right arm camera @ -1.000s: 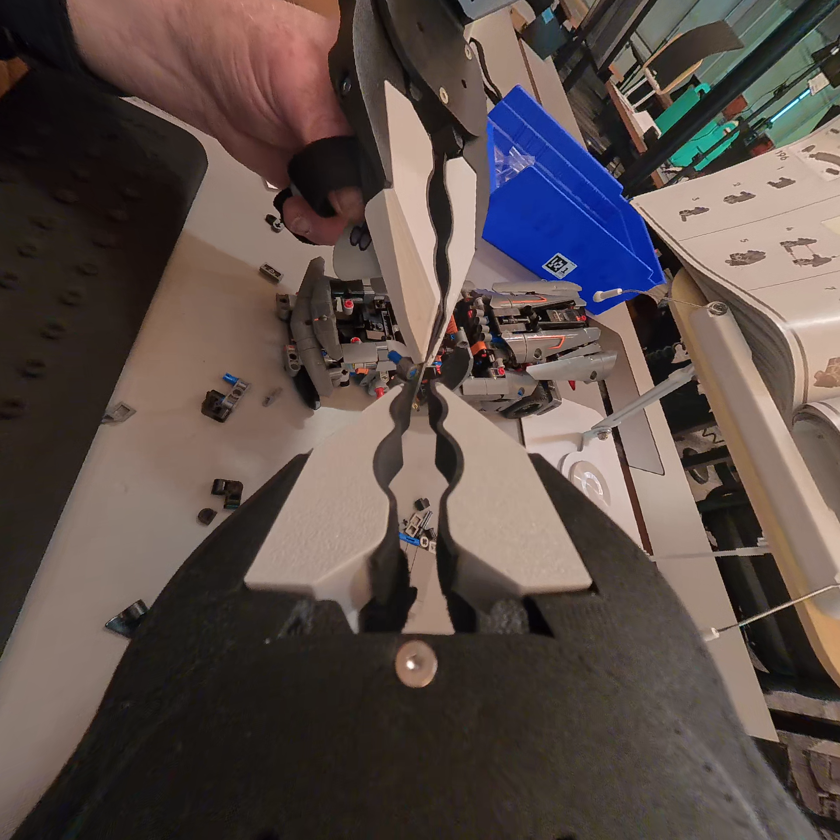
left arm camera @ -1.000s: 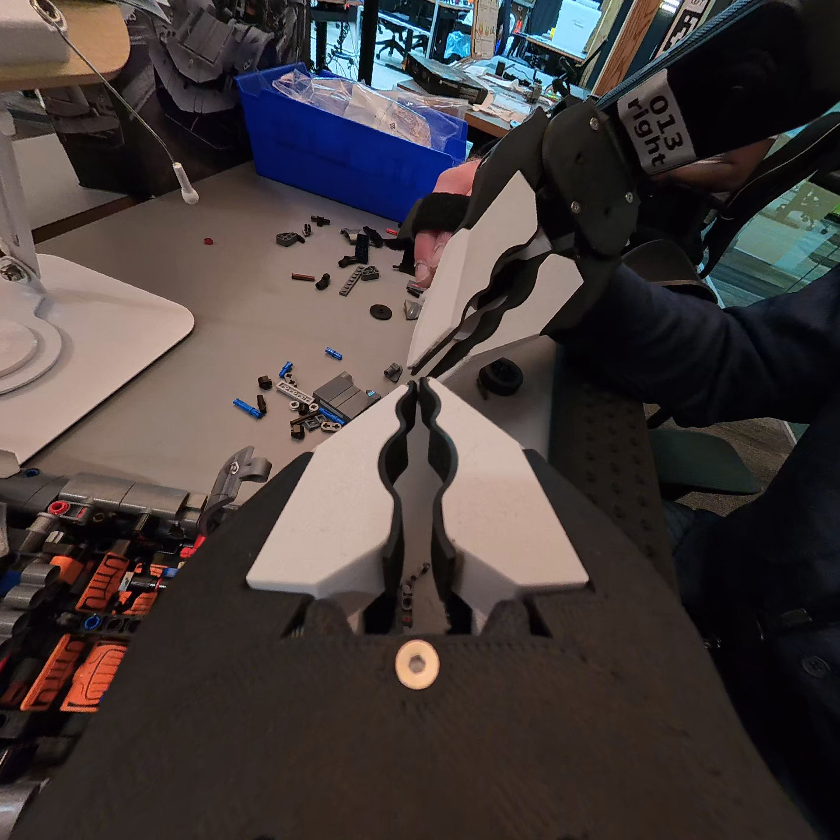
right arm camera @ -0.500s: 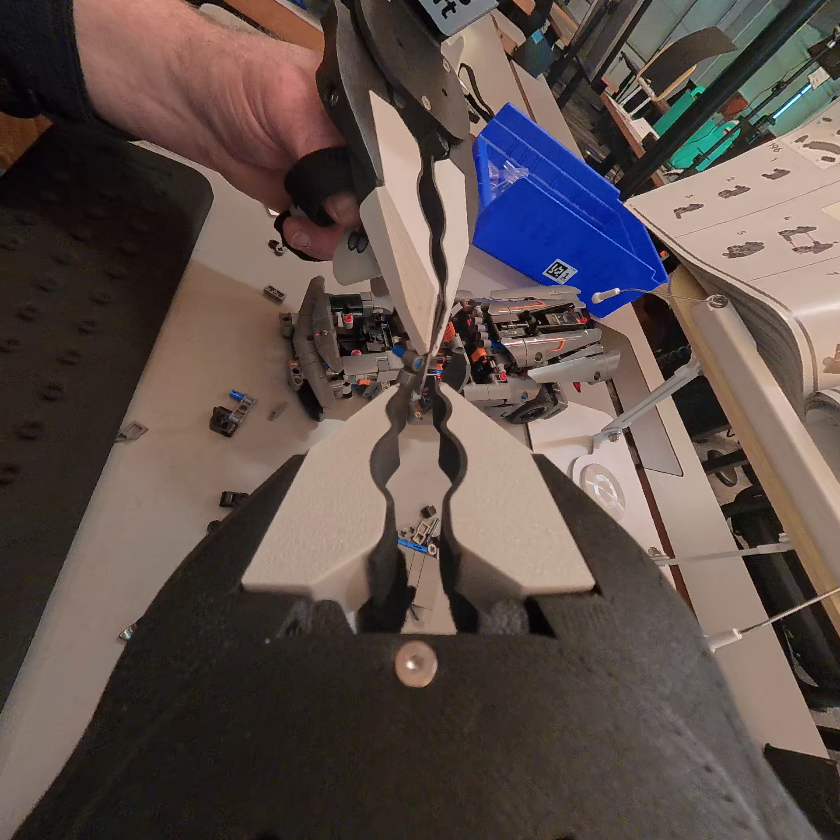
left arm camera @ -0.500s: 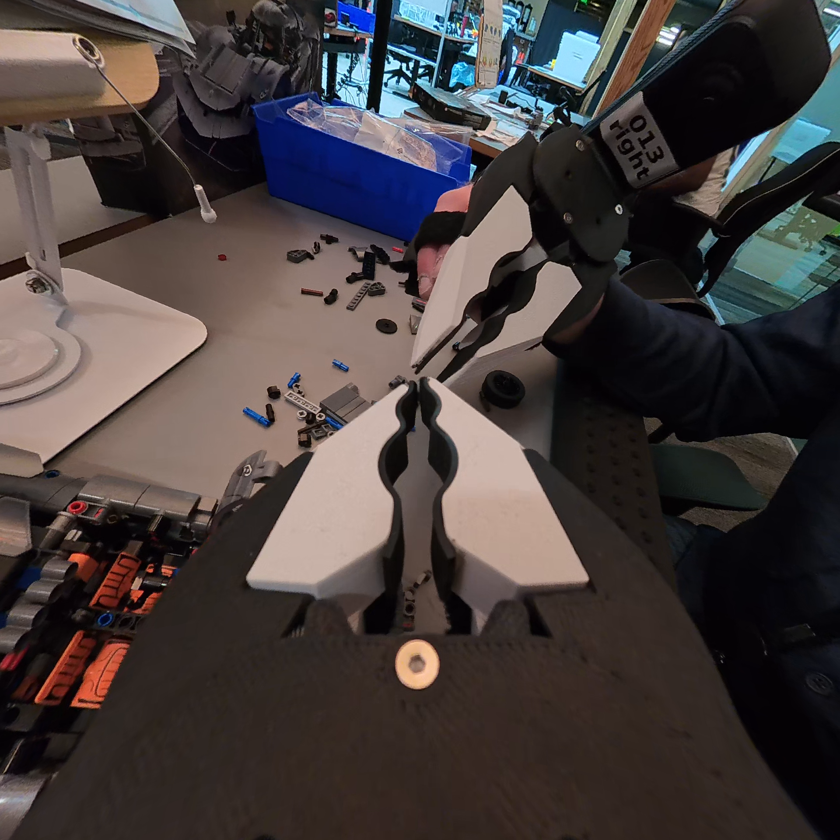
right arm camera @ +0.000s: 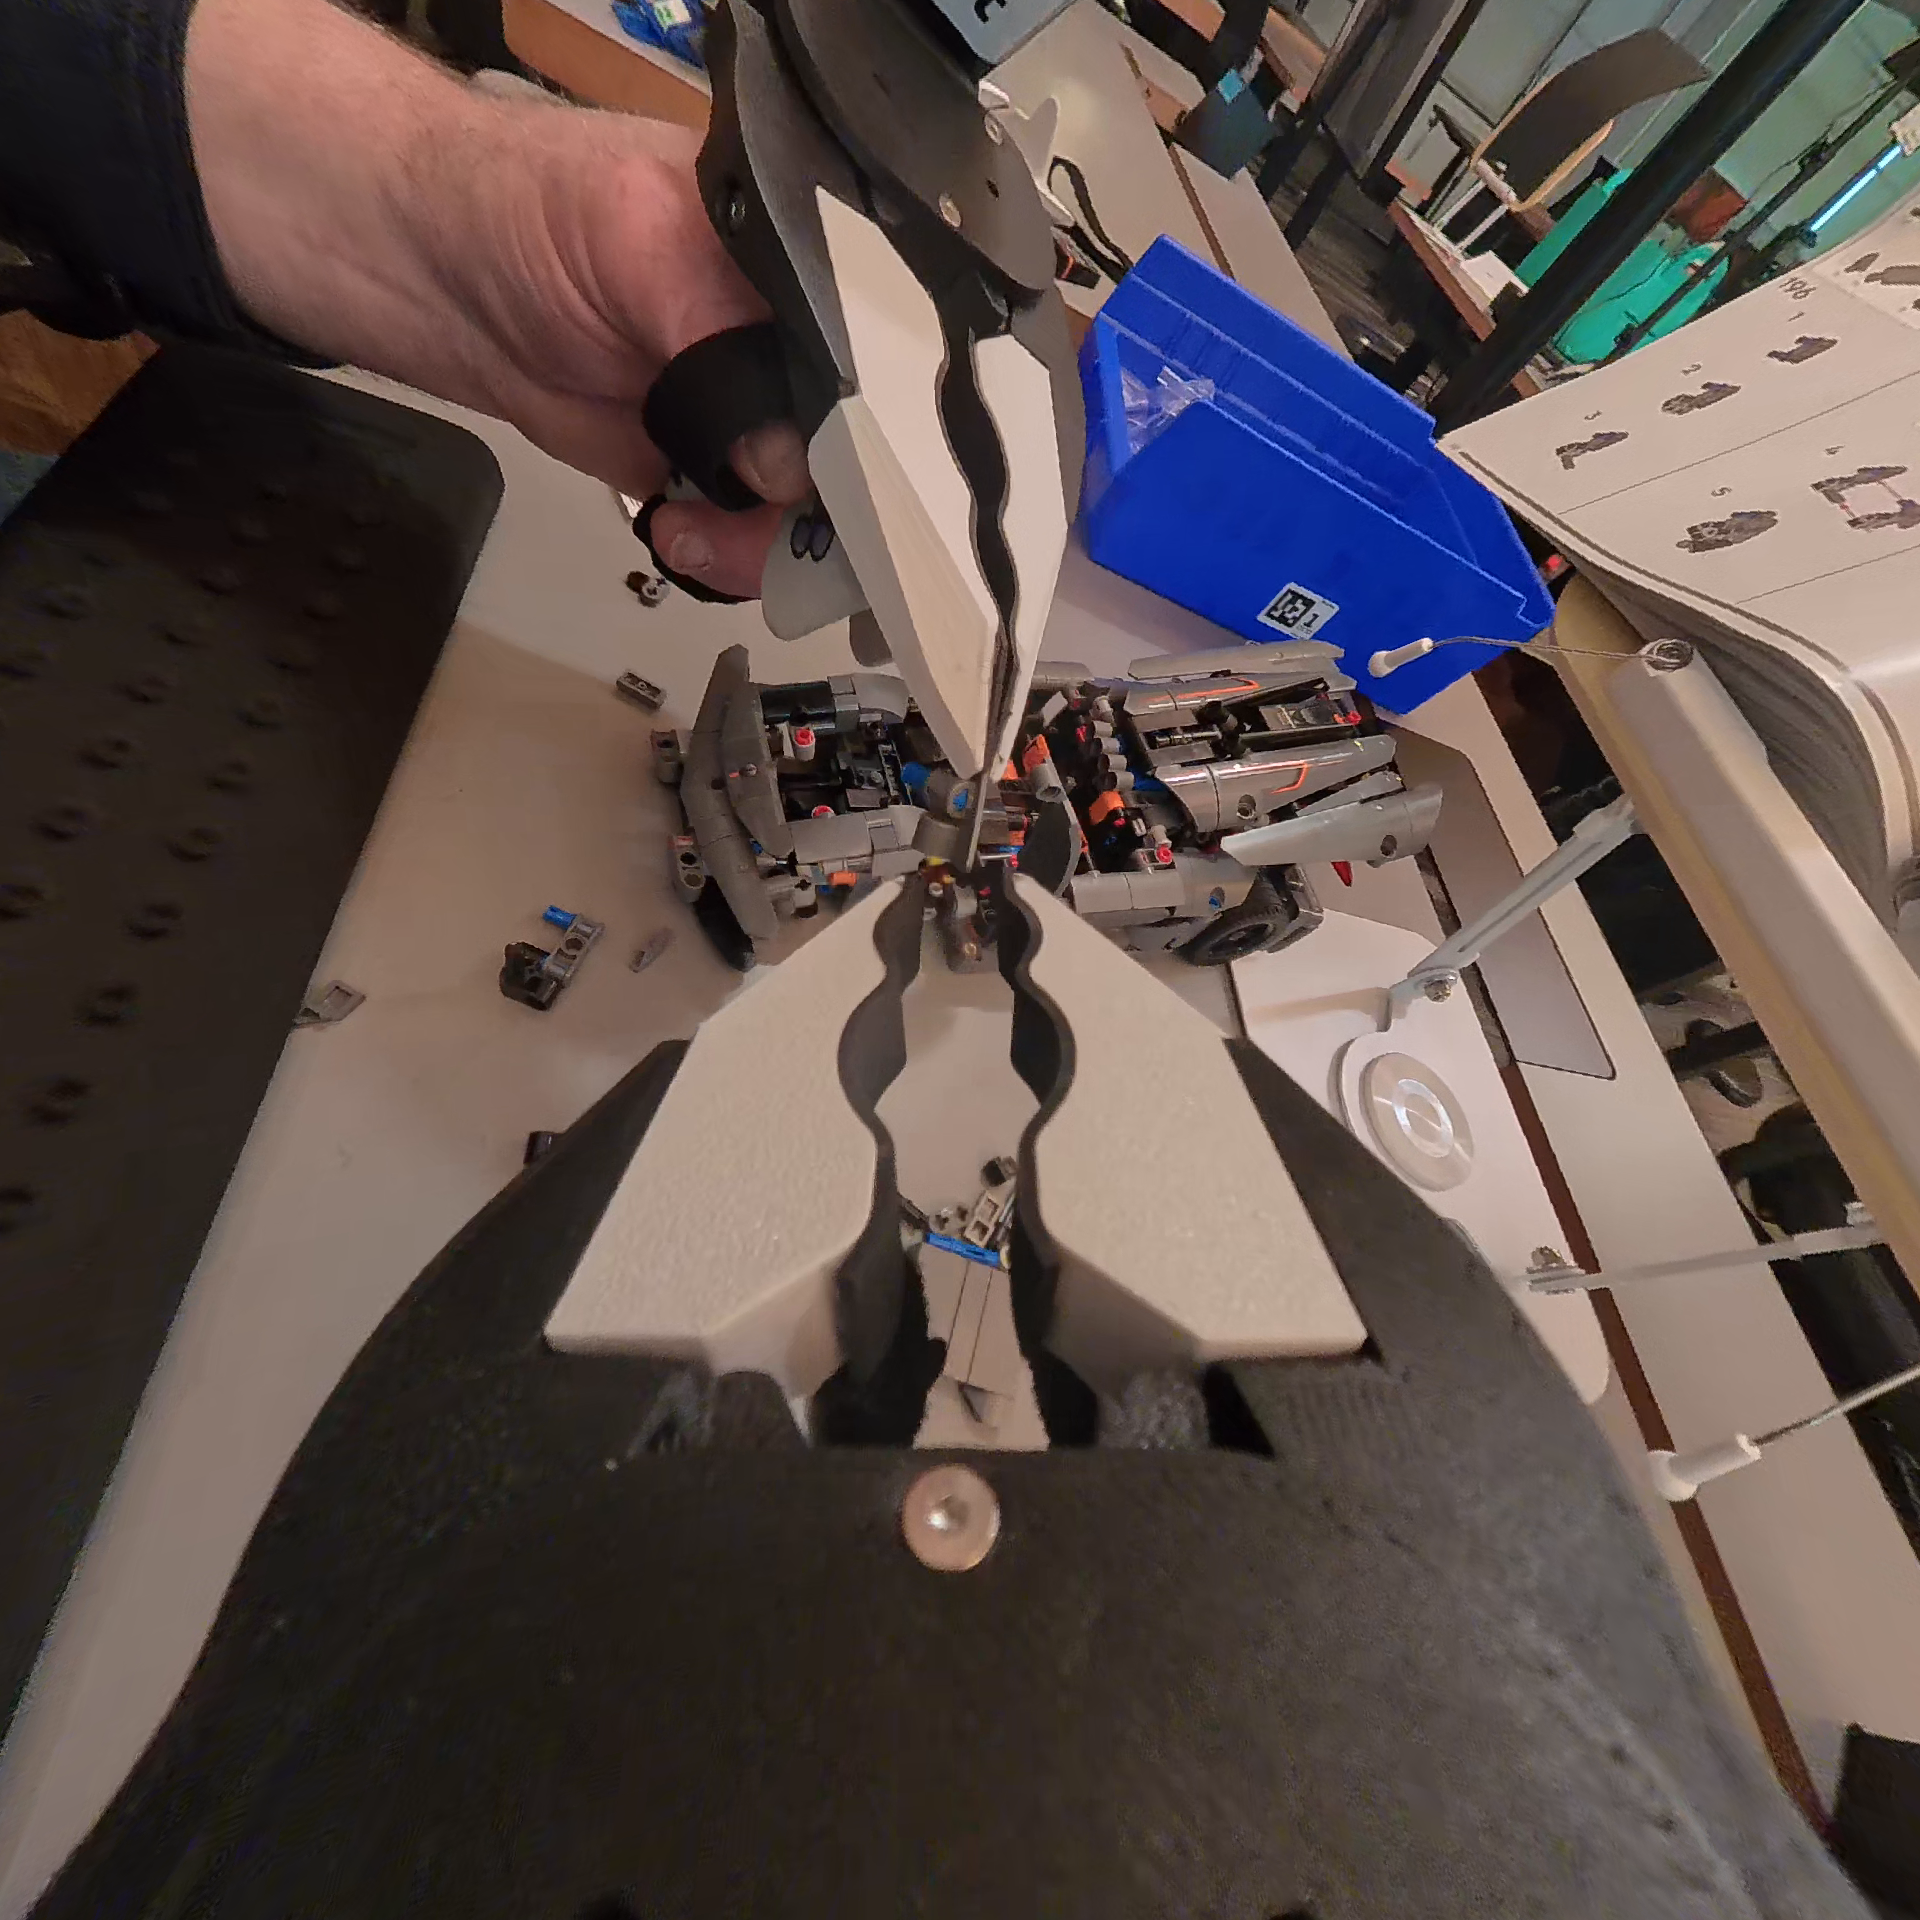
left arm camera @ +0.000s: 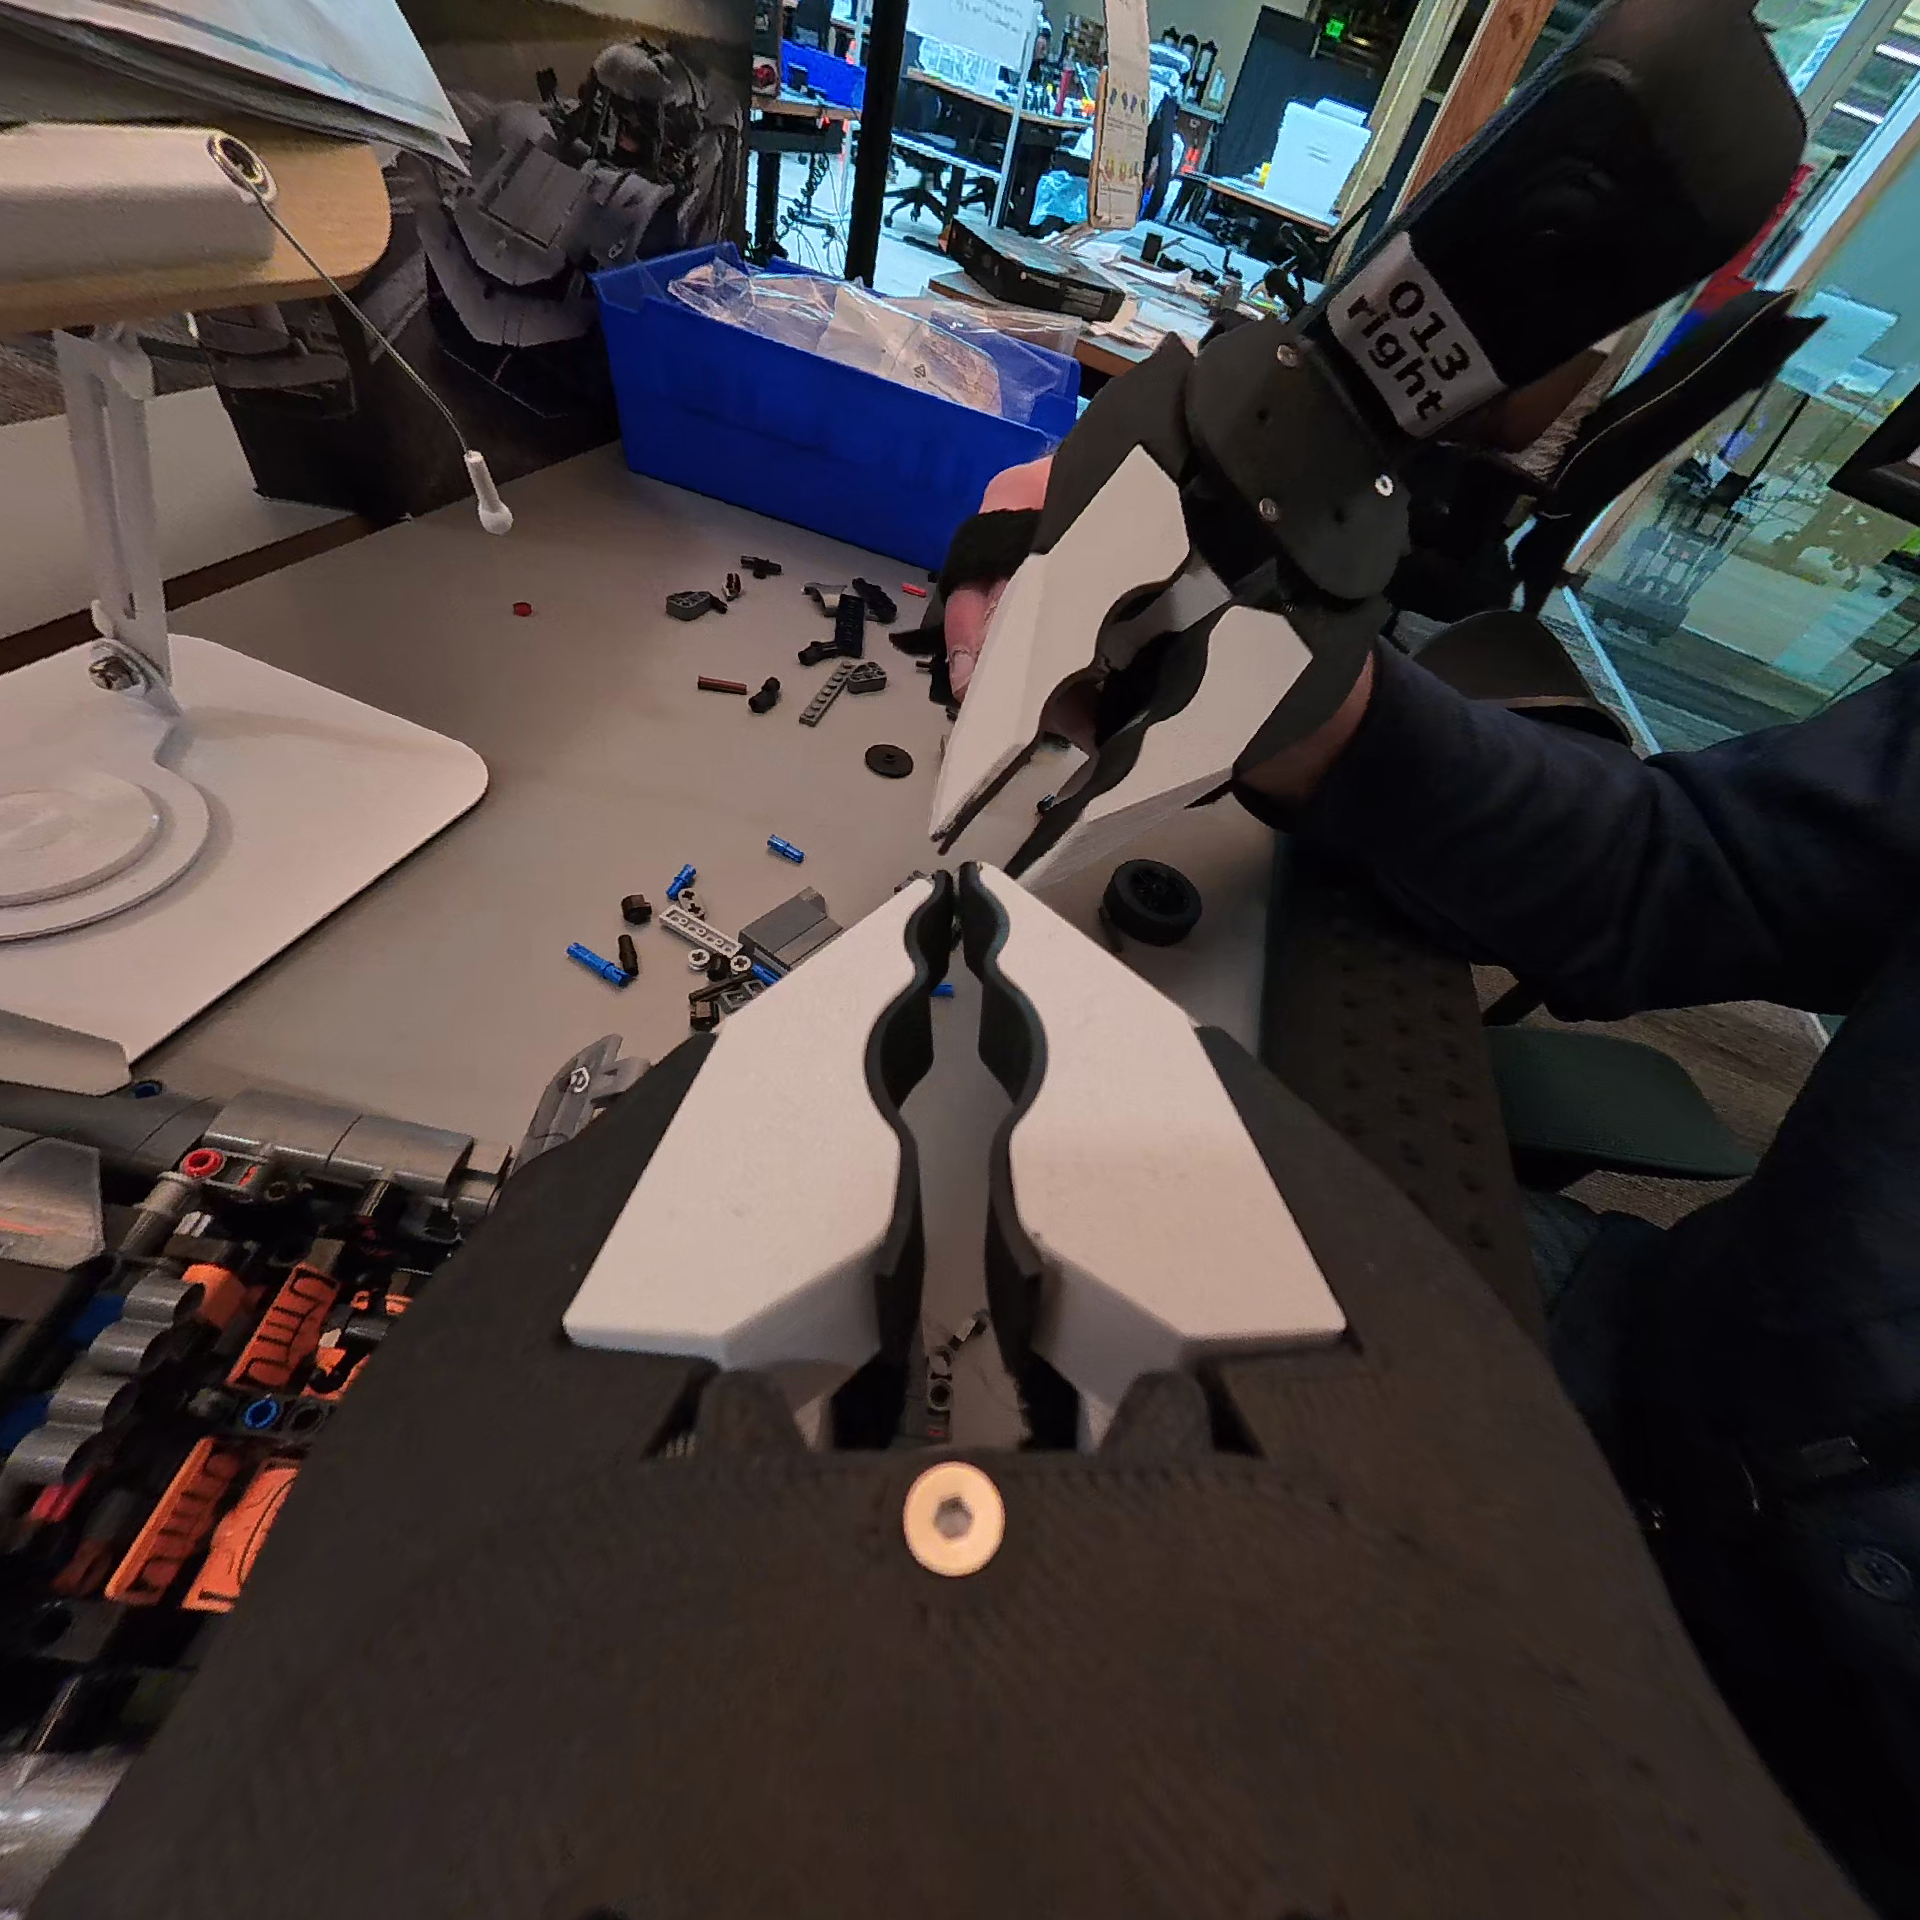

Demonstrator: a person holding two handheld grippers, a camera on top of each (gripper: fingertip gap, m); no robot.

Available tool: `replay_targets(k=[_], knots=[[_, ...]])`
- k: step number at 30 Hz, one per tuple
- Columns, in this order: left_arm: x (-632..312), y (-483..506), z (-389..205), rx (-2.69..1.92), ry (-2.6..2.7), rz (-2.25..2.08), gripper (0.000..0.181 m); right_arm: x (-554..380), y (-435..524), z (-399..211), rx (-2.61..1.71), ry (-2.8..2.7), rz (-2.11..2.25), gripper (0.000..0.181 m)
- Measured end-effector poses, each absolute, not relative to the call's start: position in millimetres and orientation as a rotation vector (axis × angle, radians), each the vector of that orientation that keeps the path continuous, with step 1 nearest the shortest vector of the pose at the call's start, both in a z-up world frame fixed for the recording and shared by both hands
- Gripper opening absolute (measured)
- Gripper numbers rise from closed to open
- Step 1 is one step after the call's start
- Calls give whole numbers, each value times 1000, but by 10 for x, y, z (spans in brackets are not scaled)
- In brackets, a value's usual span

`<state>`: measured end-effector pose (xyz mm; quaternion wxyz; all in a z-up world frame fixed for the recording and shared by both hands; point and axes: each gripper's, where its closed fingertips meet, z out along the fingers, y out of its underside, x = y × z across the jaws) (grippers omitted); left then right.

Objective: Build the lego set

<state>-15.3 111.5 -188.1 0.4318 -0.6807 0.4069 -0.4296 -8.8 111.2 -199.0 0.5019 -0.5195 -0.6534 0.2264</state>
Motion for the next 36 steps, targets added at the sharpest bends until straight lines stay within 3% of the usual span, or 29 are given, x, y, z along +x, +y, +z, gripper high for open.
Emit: replay_targets(k=[25, 33, 36], knots=[[-189, 1135, -1817, -1672, 974, -1106, 0, -69, 1121, -1917, -1271, -1535, 610, 13], [-128, 1038, -1720, -1590, 1007, -1149, 0, -95, 1046, -1780, -1301, -1446, 873, 13], [-97, 1005, -1719, -1575, 1027, -1151, 0, -92, 995, -1744, -1279, -1445, 924, 0]])
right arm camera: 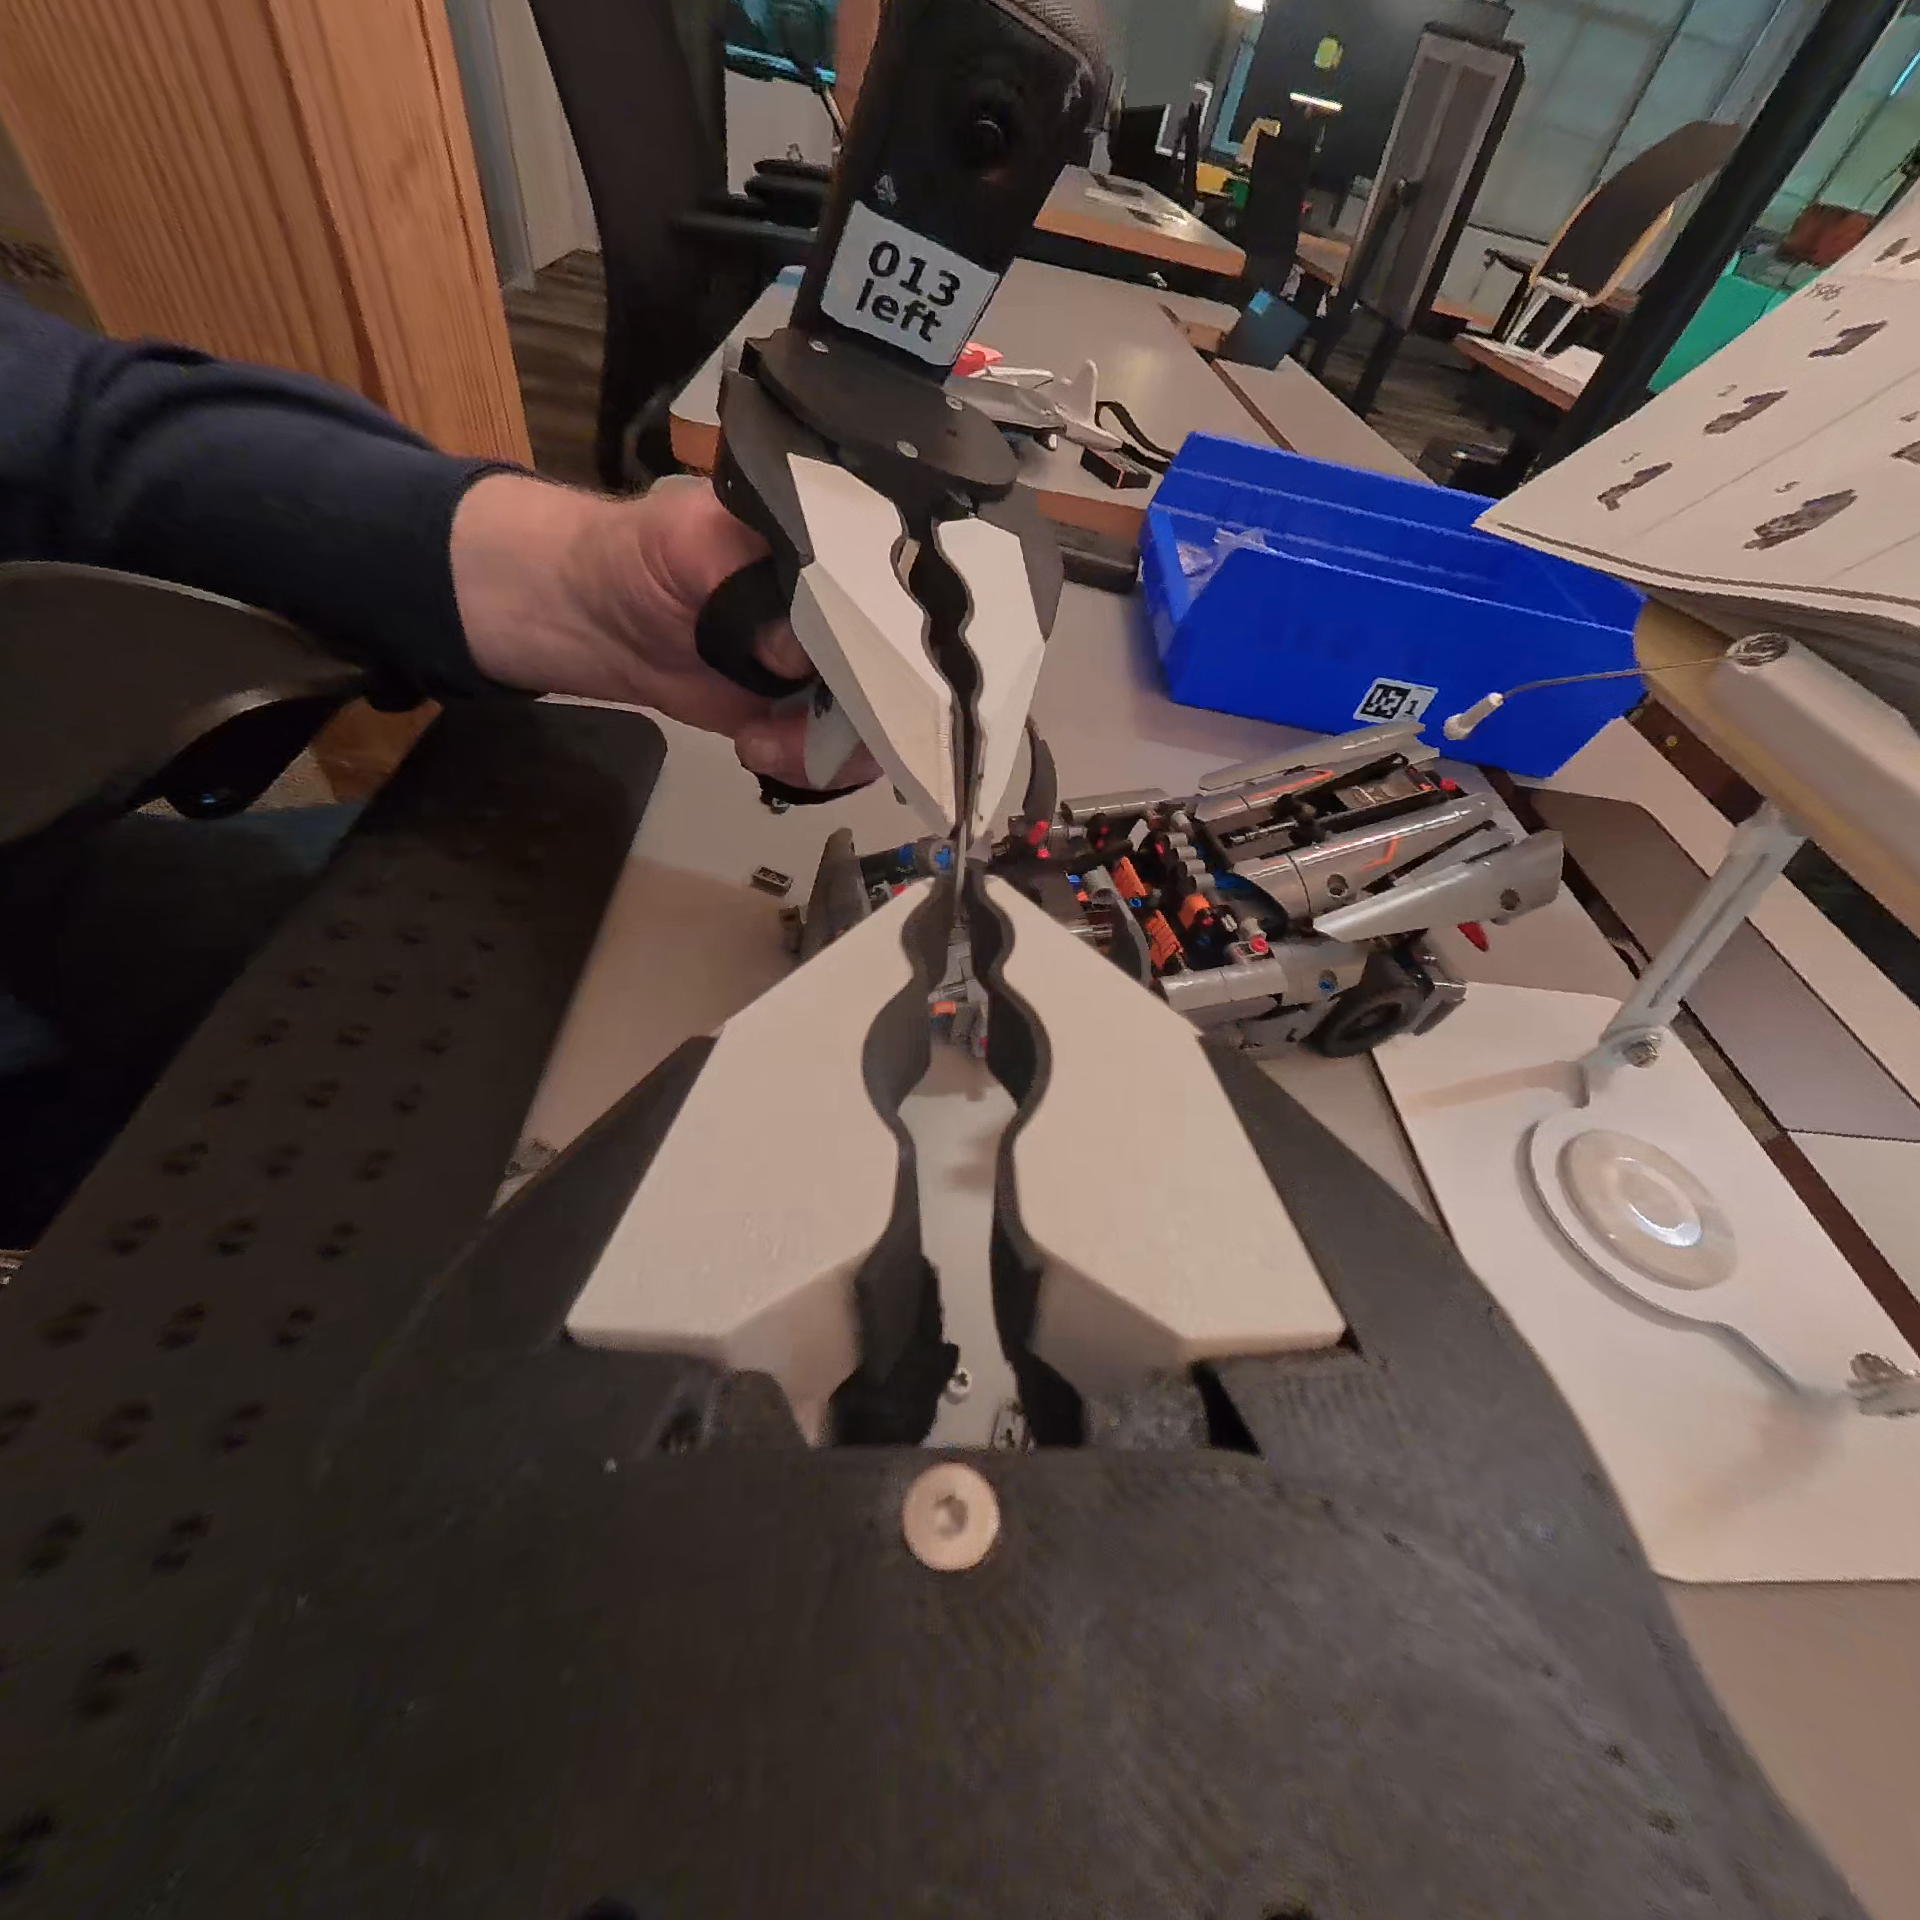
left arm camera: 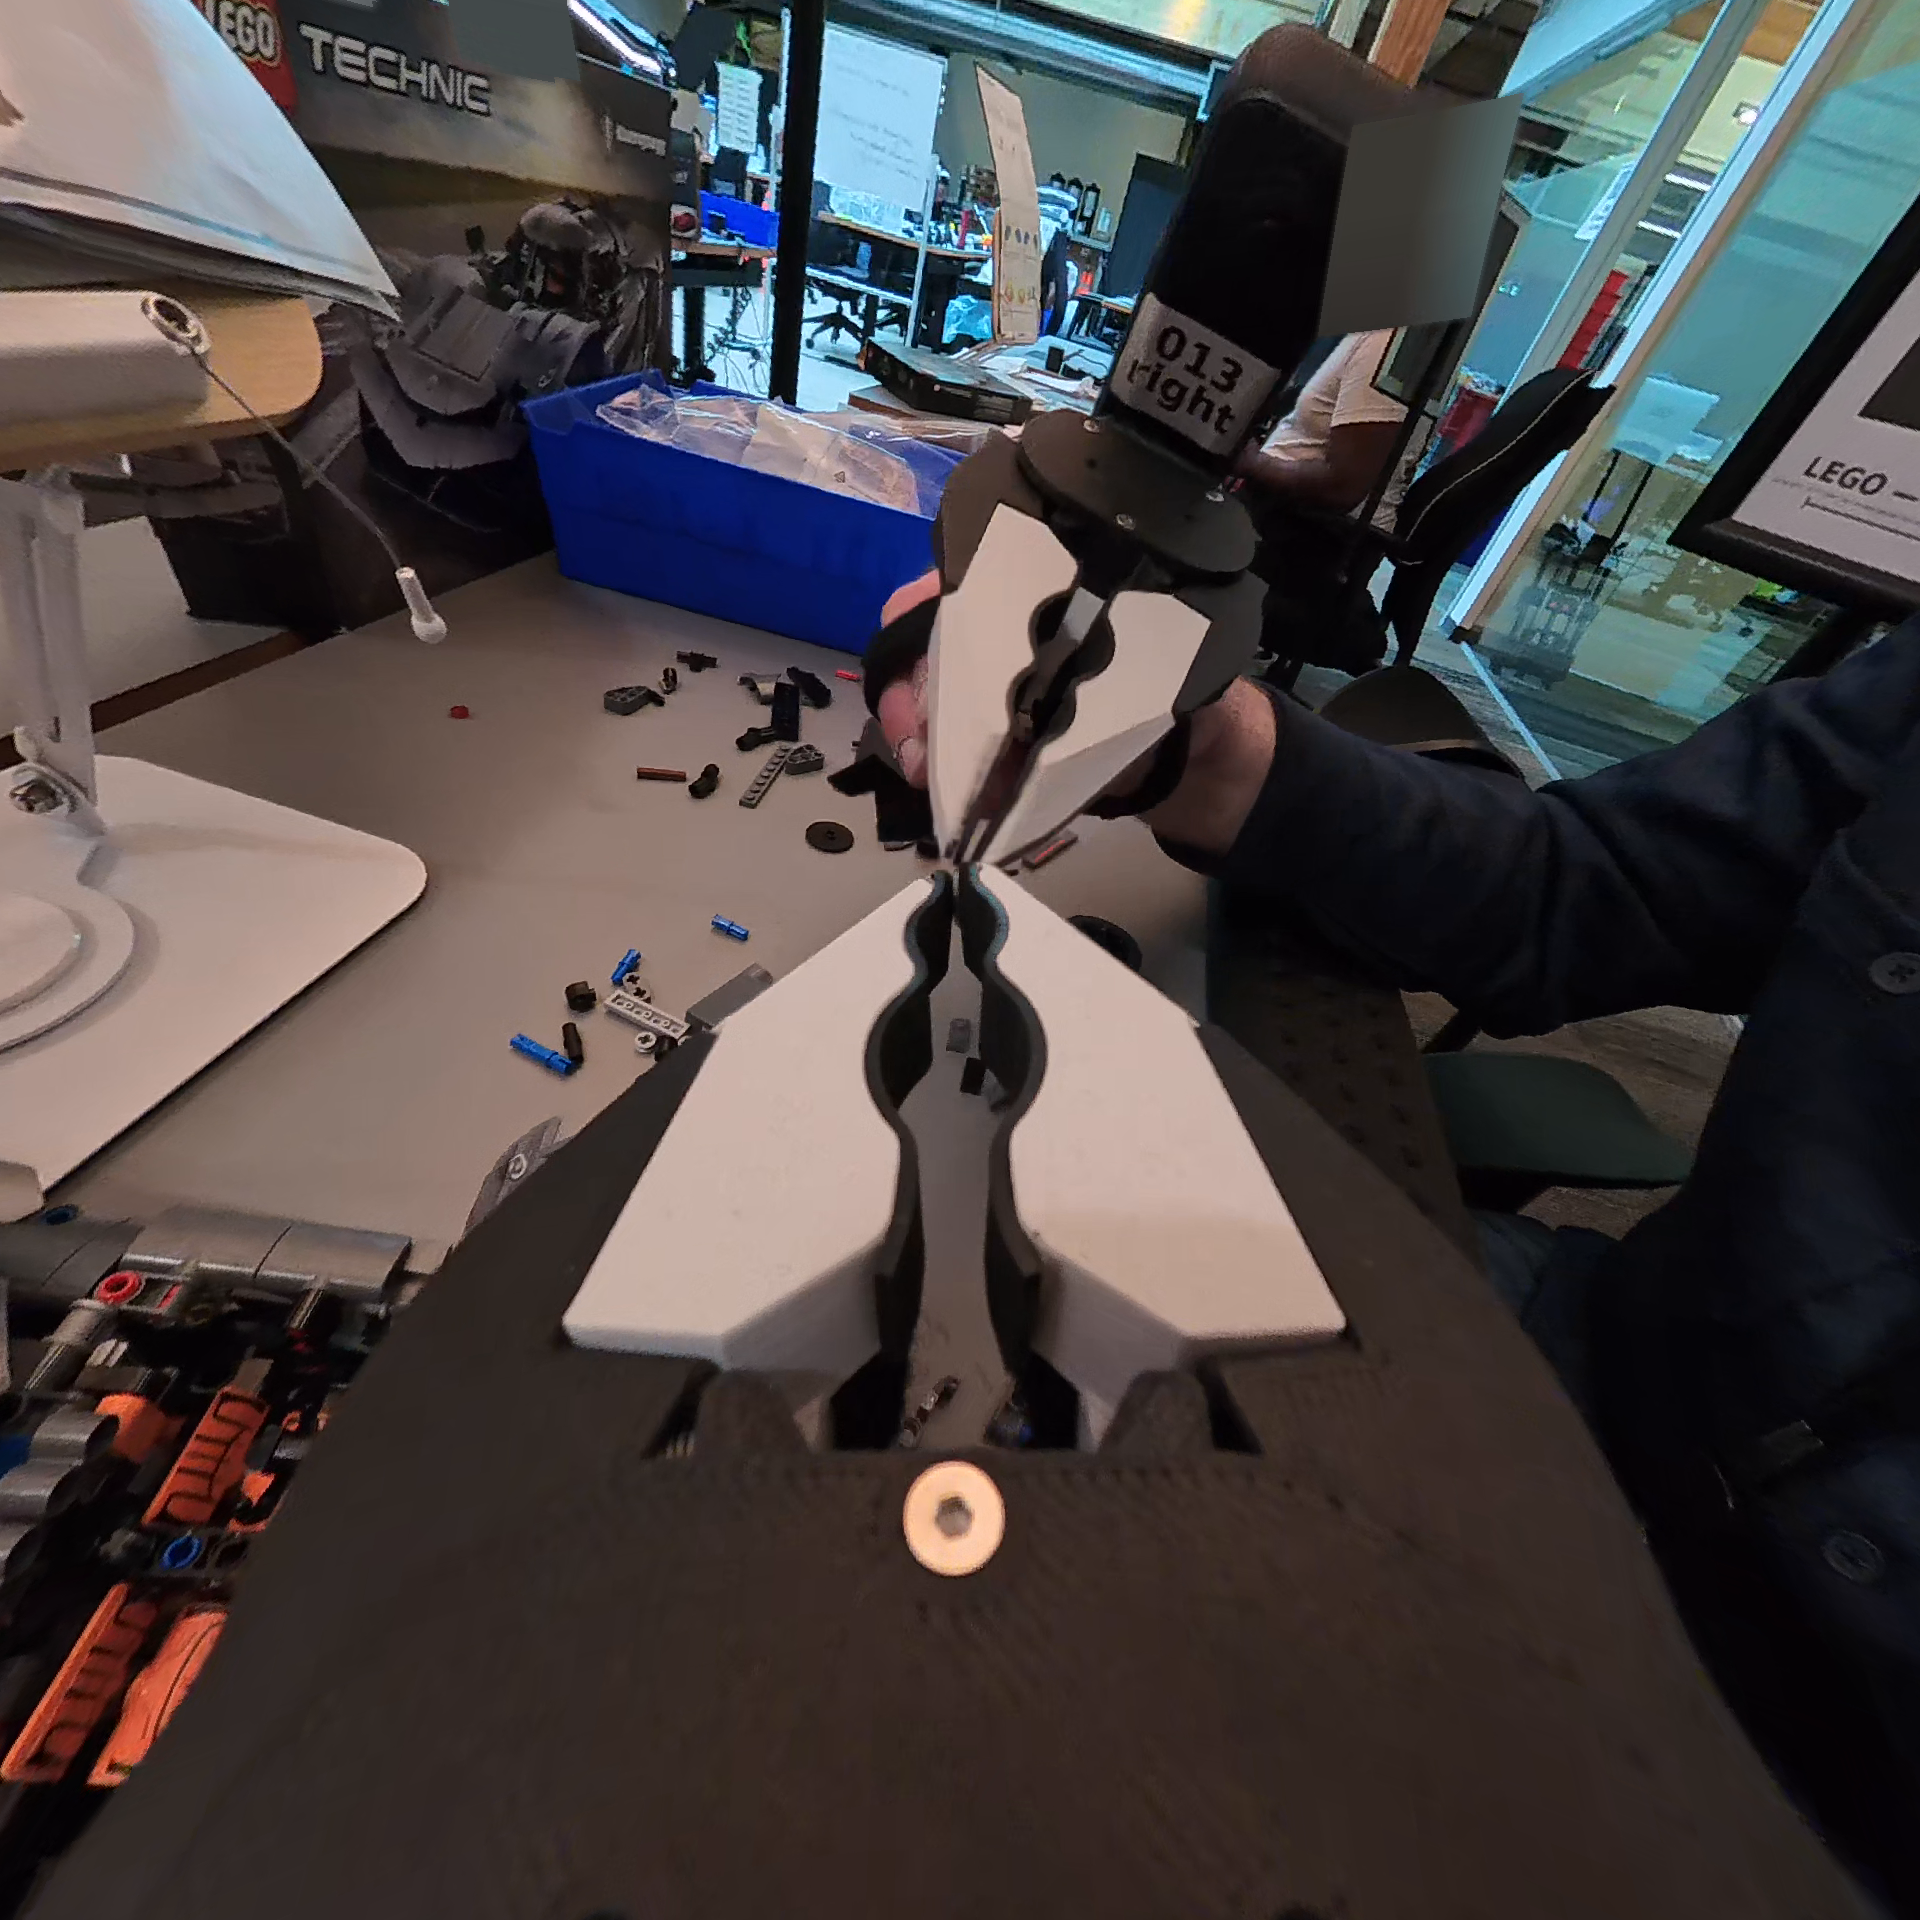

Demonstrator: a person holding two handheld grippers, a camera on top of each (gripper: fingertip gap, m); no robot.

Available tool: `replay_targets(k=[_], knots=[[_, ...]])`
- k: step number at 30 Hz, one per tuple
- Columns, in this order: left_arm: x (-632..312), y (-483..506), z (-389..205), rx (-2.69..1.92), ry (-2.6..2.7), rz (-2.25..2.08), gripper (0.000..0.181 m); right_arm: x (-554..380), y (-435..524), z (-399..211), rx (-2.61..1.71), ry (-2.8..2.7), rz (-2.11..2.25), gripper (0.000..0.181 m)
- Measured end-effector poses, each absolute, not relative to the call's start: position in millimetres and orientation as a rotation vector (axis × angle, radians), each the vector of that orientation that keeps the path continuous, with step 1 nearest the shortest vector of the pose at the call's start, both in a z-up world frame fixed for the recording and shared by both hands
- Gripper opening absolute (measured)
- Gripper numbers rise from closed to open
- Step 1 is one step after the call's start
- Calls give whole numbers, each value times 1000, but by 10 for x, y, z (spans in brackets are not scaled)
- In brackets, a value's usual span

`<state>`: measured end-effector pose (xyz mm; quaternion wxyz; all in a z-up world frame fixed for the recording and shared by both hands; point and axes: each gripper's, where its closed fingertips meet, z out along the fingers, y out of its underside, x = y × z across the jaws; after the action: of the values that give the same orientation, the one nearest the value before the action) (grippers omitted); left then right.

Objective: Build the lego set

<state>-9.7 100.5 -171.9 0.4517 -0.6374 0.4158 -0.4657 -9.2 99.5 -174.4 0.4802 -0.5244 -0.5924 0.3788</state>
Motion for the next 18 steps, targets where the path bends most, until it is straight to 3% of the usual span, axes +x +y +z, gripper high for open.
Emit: replay_targets(k=[18], knots=[[-45, 935, -1592, -1488, 1021, -1181, 0, -109, 851, -1819, -1359, -1470, 1155, 12]])
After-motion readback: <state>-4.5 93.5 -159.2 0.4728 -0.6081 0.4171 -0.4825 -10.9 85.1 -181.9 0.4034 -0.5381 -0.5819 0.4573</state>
